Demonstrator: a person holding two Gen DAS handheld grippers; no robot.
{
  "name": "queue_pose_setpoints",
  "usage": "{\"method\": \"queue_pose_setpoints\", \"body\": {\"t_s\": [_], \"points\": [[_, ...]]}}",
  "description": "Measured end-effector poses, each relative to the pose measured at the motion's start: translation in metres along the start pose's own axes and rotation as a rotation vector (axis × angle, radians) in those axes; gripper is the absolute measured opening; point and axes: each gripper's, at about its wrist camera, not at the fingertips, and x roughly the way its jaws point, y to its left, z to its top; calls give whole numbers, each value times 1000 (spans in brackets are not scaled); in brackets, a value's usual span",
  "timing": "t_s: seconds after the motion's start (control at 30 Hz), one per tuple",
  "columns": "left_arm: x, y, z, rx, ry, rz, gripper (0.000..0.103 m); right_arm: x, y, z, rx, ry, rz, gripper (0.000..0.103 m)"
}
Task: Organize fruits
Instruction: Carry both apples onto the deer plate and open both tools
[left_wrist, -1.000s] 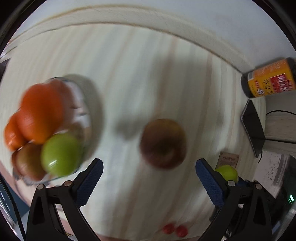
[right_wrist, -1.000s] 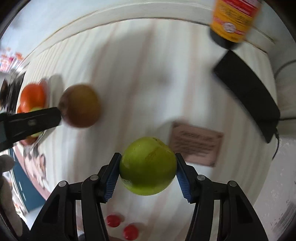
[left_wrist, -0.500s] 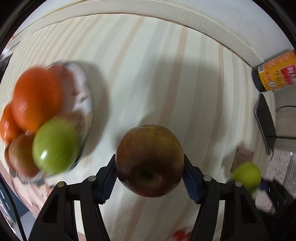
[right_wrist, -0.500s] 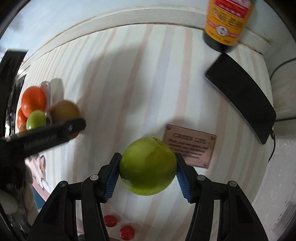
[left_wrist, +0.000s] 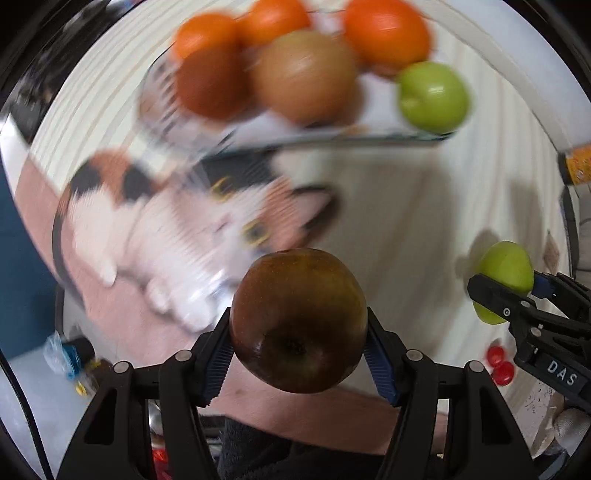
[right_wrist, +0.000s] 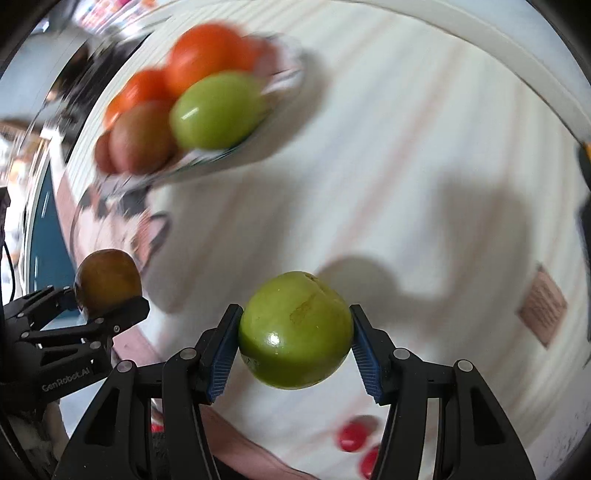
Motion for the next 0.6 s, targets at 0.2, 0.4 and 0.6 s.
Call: {"method": "queue_pose_setpoints", "body": {"t_s": [0.2, 0.4, 0.6], "points": [[17, 31, -10, -38, 19, -29, 62, 22, 42, -10, -71, 29, -49, 60], [23, 17, -19, 2, -18, -36, 62, 28, 46, -17, -35, 15, -88, 62], [24, 6, 2, 41, -26, -54, 62, 16, 34, -20, 64, -1, -95, 68]]}}
